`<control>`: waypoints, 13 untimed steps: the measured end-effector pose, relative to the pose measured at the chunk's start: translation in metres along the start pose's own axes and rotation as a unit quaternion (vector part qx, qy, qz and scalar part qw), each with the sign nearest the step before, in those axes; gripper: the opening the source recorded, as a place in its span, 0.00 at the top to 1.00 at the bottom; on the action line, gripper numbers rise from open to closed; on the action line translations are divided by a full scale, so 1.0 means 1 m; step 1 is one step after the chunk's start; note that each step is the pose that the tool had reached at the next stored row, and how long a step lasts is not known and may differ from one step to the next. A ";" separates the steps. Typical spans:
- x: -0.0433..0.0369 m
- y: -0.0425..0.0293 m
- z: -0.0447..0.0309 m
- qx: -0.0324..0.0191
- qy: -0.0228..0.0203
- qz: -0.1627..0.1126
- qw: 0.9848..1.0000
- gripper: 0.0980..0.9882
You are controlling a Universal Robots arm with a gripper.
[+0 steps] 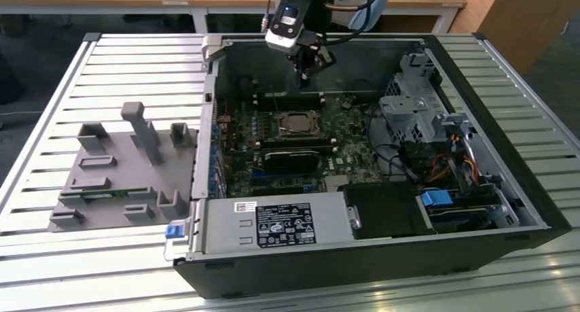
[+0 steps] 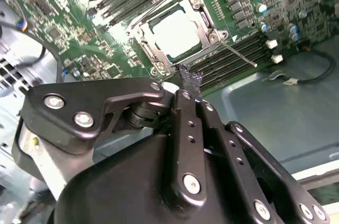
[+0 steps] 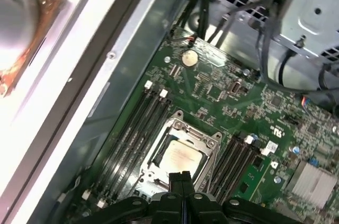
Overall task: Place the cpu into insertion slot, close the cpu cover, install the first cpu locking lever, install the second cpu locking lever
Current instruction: 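Install the first cpu locking lever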
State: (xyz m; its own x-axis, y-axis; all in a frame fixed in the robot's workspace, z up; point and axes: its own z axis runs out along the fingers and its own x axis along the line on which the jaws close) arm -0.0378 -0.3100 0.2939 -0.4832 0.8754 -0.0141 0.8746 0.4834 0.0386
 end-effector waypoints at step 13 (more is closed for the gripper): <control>0.0000 0.0000 0.0000 -0.002 0.004 -0.115 0.993 0.99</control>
State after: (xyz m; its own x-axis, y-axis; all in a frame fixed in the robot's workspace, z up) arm -0.0378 -0.3100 0.2939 -0.6705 0.7417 -0.0141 0.7409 0.6705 0.0386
